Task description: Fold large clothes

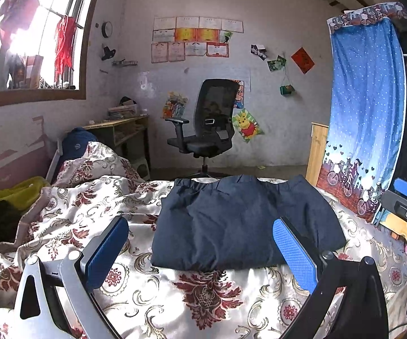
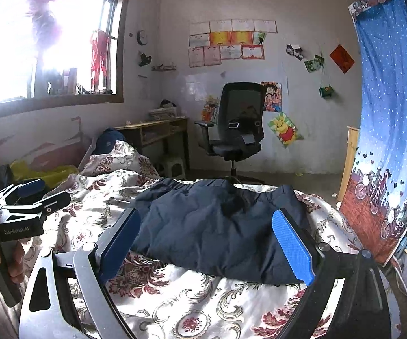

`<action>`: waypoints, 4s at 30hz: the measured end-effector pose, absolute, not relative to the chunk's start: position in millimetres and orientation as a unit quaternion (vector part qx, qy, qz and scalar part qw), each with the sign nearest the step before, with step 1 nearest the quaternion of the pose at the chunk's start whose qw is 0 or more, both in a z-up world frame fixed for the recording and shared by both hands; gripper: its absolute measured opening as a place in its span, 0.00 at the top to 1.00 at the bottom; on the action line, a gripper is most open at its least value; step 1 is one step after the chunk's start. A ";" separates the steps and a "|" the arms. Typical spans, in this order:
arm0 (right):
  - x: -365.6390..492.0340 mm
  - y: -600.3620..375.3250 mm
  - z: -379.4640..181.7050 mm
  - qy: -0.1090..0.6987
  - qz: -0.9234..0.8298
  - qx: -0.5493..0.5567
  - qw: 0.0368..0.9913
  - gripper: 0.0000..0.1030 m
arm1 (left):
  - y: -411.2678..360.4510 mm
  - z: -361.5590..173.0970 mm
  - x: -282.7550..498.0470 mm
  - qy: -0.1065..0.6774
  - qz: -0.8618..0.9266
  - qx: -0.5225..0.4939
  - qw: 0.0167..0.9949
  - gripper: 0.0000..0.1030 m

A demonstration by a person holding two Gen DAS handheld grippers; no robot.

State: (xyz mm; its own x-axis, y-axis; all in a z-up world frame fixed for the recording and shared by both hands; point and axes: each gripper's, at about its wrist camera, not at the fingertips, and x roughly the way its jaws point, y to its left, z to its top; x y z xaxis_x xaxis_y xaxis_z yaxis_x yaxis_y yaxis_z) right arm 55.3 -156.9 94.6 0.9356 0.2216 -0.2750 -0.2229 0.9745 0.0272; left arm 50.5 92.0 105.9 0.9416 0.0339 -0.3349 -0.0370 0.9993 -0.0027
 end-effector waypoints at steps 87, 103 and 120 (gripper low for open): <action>49.3 -172.7 -17.0 0.212 0.054 0.013 0.976 0.01 | 77.1 8.2 34.4 0.244 0.020 0.020 0.969 0.00; 49.4 -172.3 -17.1 0.212 0.053 0.013 0.976 0.01 | 77.6 9.2 34.6 0.242 0.019 0.026 0.970 0.00; 49.4 -172.1 -16.8 0.212 0.053 0.013 0.976 0.01 | 79.7 9.9 35.6 0.241 0.018 0.028 0.970 0.00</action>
State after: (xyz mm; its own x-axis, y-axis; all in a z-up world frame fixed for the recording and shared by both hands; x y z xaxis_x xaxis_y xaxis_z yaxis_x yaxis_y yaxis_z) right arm 49.4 -172.1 -16.8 0.9045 0.1097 -0.4122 -0.0985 0.9940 0.0483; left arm 35.6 79.7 9.9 0.8831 0.0485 -0.4666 -0.0211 0.9977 0.0638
